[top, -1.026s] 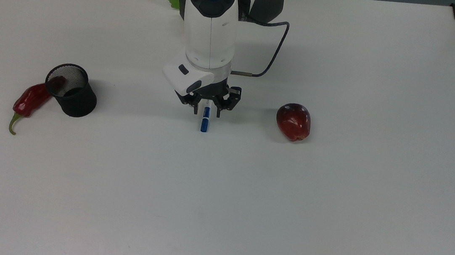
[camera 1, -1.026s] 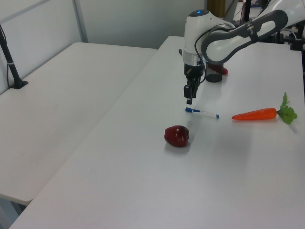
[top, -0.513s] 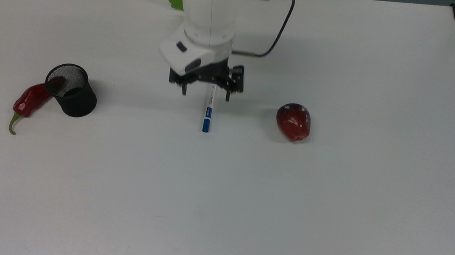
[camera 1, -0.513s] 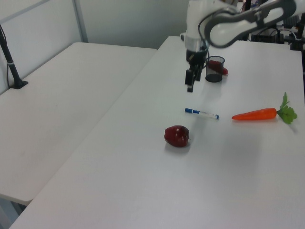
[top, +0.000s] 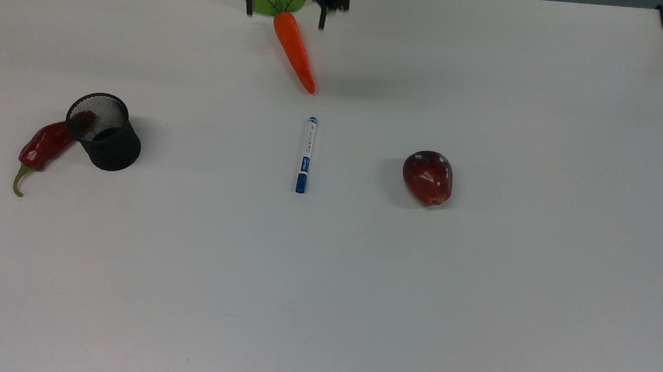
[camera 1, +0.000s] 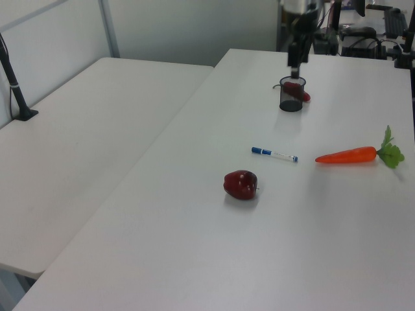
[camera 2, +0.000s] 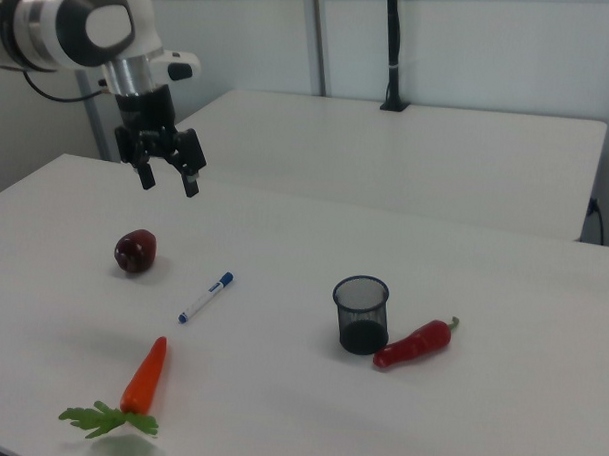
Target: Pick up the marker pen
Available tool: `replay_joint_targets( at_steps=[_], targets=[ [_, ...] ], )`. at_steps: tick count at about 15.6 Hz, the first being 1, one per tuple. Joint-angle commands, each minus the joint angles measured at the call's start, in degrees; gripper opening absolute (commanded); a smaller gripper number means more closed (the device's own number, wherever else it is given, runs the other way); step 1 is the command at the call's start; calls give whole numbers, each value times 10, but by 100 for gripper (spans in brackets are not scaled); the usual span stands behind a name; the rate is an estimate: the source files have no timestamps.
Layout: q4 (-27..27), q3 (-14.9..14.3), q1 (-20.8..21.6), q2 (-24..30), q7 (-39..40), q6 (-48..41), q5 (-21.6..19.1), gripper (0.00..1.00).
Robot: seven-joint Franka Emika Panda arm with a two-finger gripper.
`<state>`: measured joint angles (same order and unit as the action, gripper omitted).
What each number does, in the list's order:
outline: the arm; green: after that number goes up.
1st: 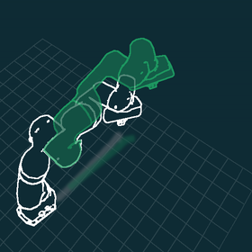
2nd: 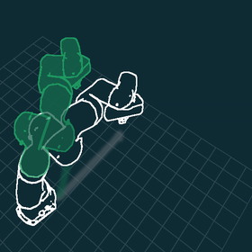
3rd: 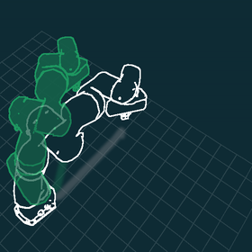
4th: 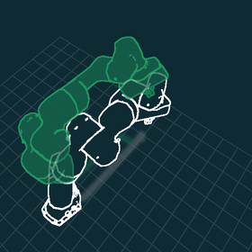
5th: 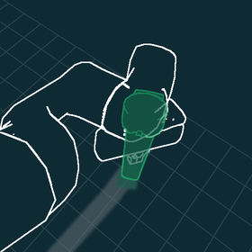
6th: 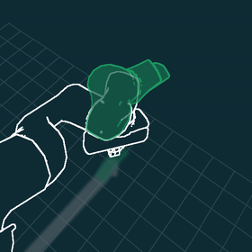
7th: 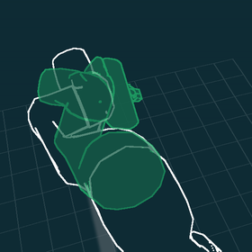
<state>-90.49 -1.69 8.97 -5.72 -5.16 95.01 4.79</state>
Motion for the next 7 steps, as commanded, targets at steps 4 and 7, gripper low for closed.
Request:
replay_joint_targets(
  at_steps=[4,7],
  targets=[
    [-23,-2,-18,50,46,-38,6,100],
    [-22,-4,-18,51,44,-43,4,100]
  ],
)
